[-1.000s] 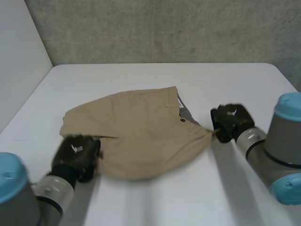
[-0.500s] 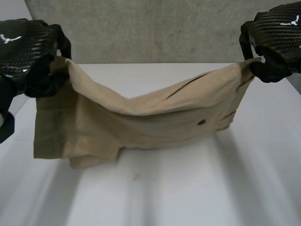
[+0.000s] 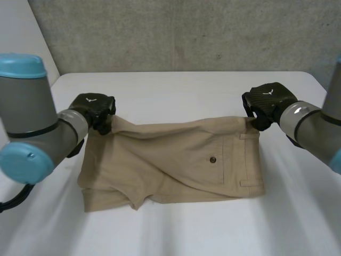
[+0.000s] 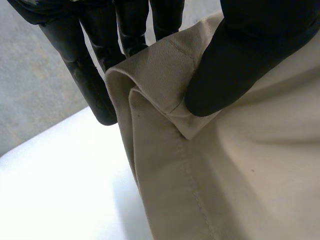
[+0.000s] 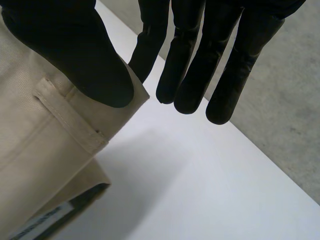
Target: Fold the shorts.
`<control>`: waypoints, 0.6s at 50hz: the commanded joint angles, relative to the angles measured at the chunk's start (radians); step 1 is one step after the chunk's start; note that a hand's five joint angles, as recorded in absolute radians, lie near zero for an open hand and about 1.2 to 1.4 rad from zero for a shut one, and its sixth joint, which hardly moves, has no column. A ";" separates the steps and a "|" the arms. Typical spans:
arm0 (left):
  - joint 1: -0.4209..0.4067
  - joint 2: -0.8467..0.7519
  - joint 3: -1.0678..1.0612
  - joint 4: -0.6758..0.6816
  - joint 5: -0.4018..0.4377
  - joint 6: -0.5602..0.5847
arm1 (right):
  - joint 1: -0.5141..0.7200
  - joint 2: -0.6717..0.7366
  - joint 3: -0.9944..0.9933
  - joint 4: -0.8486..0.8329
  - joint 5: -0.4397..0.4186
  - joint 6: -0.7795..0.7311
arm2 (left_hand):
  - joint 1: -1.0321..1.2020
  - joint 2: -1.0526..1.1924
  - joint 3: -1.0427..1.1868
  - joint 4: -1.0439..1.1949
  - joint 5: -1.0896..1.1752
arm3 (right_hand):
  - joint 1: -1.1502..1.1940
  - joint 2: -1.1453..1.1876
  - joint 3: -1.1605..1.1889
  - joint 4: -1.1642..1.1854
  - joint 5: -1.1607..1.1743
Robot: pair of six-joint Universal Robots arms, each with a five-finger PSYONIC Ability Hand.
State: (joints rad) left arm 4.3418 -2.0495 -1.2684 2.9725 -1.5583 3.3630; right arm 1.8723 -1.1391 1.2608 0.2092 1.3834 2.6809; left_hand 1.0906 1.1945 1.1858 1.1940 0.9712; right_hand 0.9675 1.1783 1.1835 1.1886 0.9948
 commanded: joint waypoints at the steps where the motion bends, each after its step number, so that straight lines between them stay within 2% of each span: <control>1: -0.001 -0.153 0.099 0.002 -0.002 0.021 | 0.001 0.162 -0.136 -0.054 0.094 0.039 | 0.306 0.202 0.210 0.202 0.250 | 0.429 0.218 0.213 0.208 0.227; 16: -0.001 -0.273 0.156 0.128 -0.012 0.033 | 0.010 0.407 -0.328 -0.120 0.103 0.050 | 0.306 0.202 0.210 0.202 0.250 | 0.429 0.218 0.213 0.208 0.227; 22: -0.001 -0.311 0.190 0.160 -0.046 0.050 | 0.030 0.478 -0.373 -0.192 0.103 0.045 | 0.306 0.202 0.210 0.202 0.250 | 0.429 0.218 0.213 0.208 0.227; 27: -0.001 -0.337 0.204 0.191 -0.080 0.110 | 0.031 0.503 -0.391 -0.237 0.101 0.047 | 0.306 0.202 0.210 0.202 0.250 | 0.429 0.218 0.213 0.208 0.227; 28: -0.001 -0.337 0.204 0.192 -0.083 0.119 | 0.031 0.506 -0.393 -0.243 0.100 0.045 | 0.254 0.150 0.158 0.150 0.199 | 0.429 0.218 0.213 0.208 0.227; 30: -0.001 -0.337 0.198 0.200 -0.085 0.142 | 0.033 0.507 -0.397 -0.260 0.101 0.045 | -0.206 -0.310 -0.301 -0.309 -0.261 | -0.008 -0.219 -0.224 -0.229 -0.210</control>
State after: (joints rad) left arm 4.3412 -2.3689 -1.0731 3.1439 -1.6152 3.4314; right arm 1.9023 -0.6532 0.8814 0.0072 1.4854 2.7267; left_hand 1.0895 1.1945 1.1858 1.1947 0.9712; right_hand 0.9675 1.1783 1.1835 1.1886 0.9950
